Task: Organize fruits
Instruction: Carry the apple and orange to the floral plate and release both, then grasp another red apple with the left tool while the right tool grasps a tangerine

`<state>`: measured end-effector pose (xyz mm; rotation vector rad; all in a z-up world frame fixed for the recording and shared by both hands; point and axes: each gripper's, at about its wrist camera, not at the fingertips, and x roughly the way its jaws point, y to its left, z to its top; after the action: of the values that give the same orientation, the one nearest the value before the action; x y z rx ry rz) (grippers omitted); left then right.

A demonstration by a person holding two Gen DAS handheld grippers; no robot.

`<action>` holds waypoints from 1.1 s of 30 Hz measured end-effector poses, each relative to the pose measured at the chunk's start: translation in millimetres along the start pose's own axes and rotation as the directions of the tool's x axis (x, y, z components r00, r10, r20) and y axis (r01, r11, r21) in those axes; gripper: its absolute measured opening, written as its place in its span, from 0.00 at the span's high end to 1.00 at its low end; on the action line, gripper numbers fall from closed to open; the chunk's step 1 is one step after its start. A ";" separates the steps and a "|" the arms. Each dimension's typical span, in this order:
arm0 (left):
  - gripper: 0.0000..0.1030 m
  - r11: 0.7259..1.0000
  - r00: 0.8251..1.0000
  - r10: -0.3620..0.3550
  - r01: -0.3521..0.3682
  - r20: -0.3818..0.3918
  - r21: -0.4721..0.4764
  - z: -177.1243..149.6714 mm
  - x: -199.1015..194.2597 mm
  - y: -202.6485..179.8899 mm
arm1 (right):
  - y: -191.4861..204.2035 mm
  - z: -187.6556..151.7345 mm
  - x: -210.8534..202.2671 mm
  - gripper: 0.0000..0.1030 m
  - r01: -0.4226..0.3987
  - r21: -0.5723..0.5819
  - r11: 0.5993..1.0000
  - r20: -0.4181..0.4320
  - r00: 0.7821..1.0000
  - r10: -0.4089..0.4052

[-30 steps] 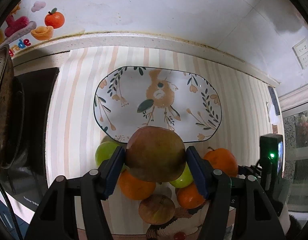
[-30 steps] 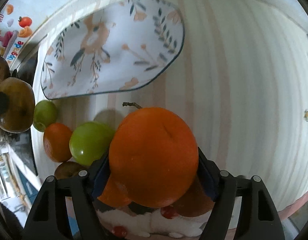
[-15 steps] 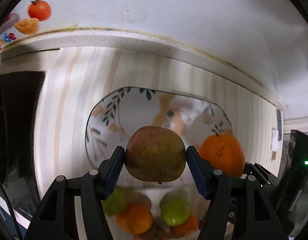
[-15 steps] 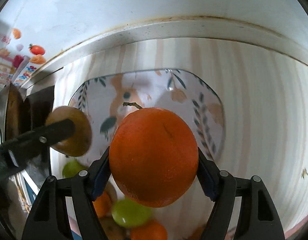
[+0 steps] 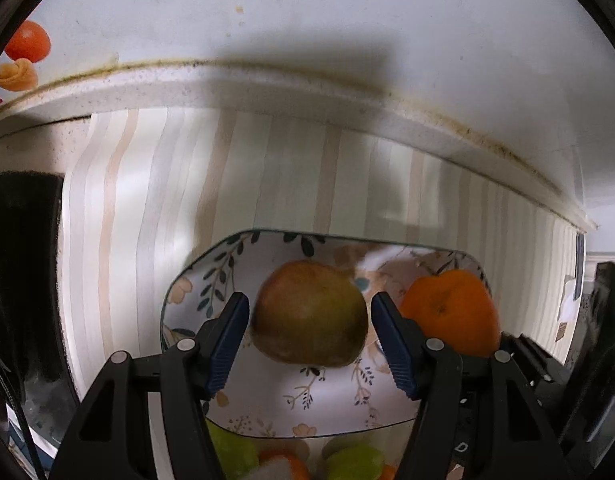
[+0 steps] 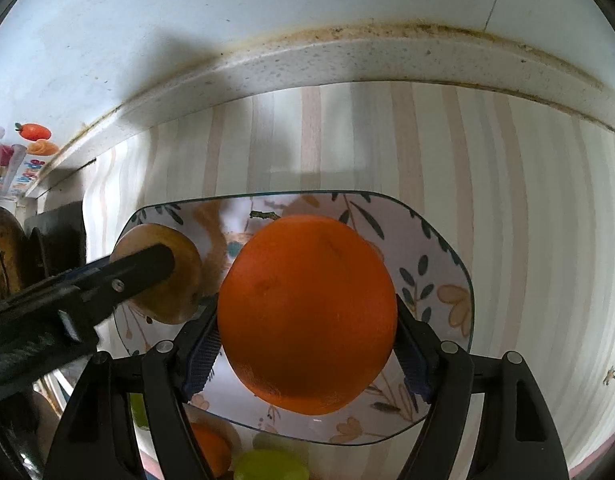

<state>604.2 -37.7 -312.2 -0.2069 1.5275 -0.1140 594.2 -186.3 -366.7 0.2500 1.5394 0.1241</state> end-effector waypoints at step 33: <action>0.17 0.988 0.949 0.073 -0.112 0.307 0.110 -176.3 -153.5 15.7 | 23.6 -169.2 -181.7 0.07 0.173 -0.025 0.985 0.277 0.947 -0.159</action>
<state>420.9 -2.3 -170.5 -0.0481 1.2171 -0.0986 421.6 -192.4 -186.7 0.0923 1.2727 -0.0067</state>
